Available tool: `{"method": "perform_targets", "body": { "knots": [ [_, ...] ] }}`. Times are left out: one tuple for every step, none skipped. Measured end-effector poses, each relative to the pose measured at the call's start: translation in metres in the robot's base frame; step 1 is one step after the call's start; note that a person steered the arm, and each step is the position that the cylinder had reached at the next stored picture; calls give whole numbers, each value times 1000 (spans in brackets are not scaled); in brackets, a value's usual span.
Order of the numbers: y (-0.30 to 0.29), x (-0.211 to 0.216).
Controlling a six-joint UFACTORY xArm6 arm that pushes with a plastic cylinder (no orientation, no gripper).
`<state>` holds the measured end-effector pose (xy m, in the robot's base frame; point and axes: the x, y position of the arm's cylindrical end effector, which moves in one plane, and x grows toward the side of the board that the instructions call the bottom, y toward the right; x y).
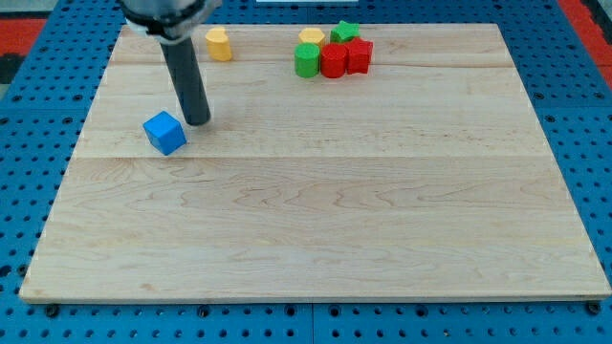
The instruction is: Nudge the blue triangle slightly down
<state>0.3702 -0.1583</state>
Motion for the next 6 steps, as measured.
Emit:
{"method": "perform_targets", "body": {
  "knots": [
    [-27,30],
    [-31,43],
    [-86,-39],
    [-97,-128],
    [-70,-178],
    [-47,-145]
  ]
}}
